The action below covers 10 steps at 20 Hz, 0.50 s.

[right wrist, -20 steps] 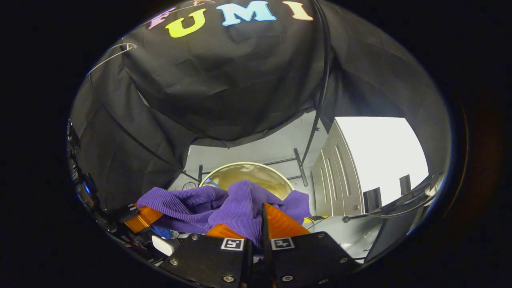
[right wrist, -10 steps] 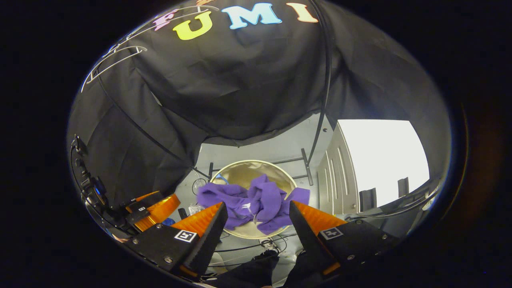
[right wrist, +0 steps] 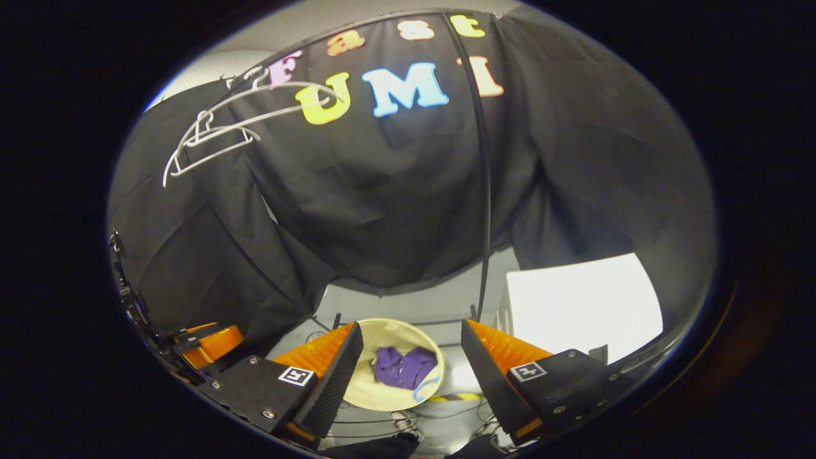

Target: Grasp the clothes on the hanger with both hands and then place them into the laundry hamper below.

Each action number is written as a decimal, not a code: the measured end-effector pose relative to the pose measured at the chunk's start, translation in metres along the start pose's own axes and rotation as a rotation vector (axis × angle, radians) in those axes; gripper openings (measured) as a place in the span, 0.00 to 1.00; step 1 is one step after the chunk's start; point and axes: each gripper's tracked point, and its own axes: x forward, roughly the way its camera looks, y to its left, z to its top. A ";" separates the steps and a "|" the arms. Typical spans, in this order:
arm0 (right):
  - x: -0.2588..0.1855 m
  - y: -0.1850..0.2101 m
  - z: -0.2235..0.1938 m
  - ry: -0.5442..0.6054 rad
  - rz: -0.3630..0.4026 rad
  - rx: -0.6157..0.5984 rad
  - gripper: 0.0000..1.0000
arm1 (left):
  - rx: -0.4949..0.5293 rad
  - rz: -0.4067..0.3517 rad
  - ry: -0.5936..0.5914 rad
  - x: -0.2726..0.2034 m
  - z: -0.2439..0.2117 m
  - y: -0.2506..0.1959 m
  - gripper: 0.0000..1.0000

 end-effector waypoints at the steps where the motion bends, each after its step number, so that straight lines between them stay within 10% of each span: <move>1: -0.010 -0.013 0.016 -0.042 0.000 -0.017 0.96 | -0.010 0.021 -0.034 -0.014 0.015 -0.012 0.96; 10: -0.099 -0.098 0.157 -0.442 -0.032 -0.147 0.95 | 0.025 0.101 -0.395 -0.115 0.179 -0.109 1.00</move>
